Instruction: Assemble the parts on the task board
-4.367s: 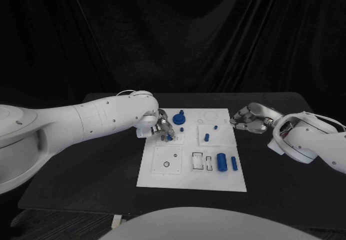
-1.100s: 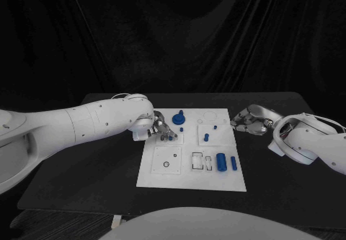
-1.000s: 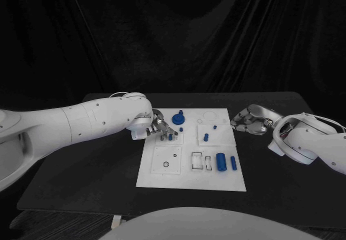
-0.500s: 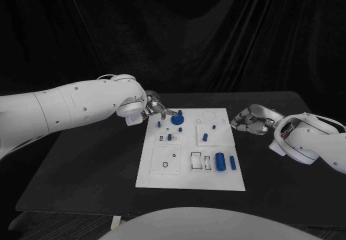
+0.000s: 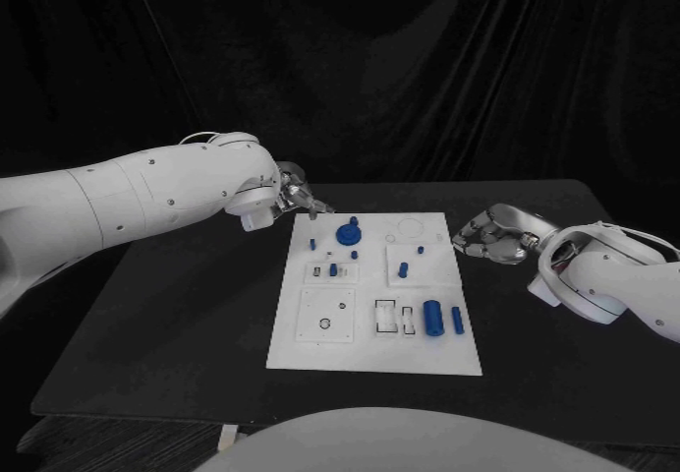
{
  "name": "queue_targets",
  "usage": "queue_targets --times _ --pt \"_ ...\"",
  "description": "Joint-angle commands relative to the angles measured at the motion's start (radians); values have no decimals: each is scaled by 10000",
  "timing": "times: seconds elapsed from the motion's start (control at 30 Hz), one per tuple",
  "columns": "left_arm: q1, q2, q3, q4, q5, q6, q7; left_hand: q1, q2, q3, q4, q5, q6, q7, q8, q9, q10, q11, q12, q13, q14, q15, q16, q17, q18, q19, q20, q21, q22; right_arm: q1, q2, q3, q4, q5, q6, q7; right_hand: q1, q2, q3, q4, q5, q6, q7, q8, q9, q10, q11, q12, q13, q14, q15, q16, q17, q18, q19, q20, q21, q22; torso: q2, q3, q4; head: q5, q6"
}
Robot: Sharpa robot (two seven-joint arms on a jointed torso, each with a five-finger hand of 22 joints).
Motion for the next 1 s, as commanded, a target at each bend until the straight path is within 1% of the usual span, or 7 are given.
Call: queue_targets --times 0.03,0.17,0.3,0.4,0.43,0.7,1.0 --pt "-157 155 2 -406 -600 148 585 146 7 -25 -55 70 136 62 -303 -458 1053 87 36 2635 1059 99 27 2634 35 12 111 -41 1981 -18 -2 6 27 -46 -151 62 -48 -93 -5 59 -46 96 -8 10 -9 756 -20 -26 2264 765 12 -12 1692 95 -34 35 16 1140 2 2 -3 26 2" --pt "-358 382 2 -961 -678 271 634 120 13 -66 -25 65 308 47 -320 -578 1053 82 36 2635 1059 104 27 2634 35 12 122 -30 1983 -18 15 6 21 -46 -120 55 -48 -93 -5 59 -46 96 -8 10 -9 756 -20 -26 2264 765 12 -12 1692 95 -34 35 16 1140 18 -7 2 33 2" --pt "-579 625 2 -1482 -725 395 711 -2 -5 -186 67 -8 601 -14 -164 -572 1053 42 36 2635 1059 80 27 2634 39 4 116 -28 1981 -18 34 6 17 -46 -96 51 -51 -93 -2 62 -48 101 -11 13 -8 756 -22 -26 2263 763 12 -16 1687 97 -36 35 8 1139 36 -18 5 47 2" --pt "-717 796 3 -1810 -941 581 835 -317 -70 -424 286 -90 735 -62 65 -377 1053 3 36 2635 1059 53 27 2634 35 6 96 0 1988 -18 51 6 9 -46 -75 40 -51 -93 -2 62 -48 101 -11 13 -8 756 -22 -26 2263 763 12 -16 1687 97 -36 35 8 1139 24 -13 7 48 2" --pt "-762 857 3 -1924 -1039 667 901 -647 -99 -628 350 -108 800 -89 201 -242 1053 -15 36 2635 1059 37 27 2634 24 23 79 53 2002 -18 57 6 7 -46 -69 36 -51 -92 2 63 -47 105 -14 15 -8 751 -24 -30 2258 764 11 -14 1688 97 -36 35 5 1138 19 -7 8 57 2" --pt "-971 1141 3 -2476 -1311 845 1288 -1032 -58 -986 356 -117 735 -118 364 30 1053 -48 36 2635 1059 9 27 2634 23 -7 42 59 2001 -18 78 6 -4 -46 -25 10 -49 -90 7 63 -44 108 -16 16 -7 751 -26 -29 2258 763 10 -16 1686 99 -38 35 -5 1136 15 -13 3 86 2" --pt "-1091 1235 3 -2740 -1368 852 1388 -971 -31 -1015 311 -110 679 -114 361 76 1053 -40 36 2635 1059 14 27 2634 14 3 41 99 2012 -18 82 6 -9 -46 25 -28 -43 -89 17 60 -39 110 -19 16 -7 747 -29 -32 2253 762 8 -18 1683 100 -37 34 -4 1136 18 -5 -1 93 2"
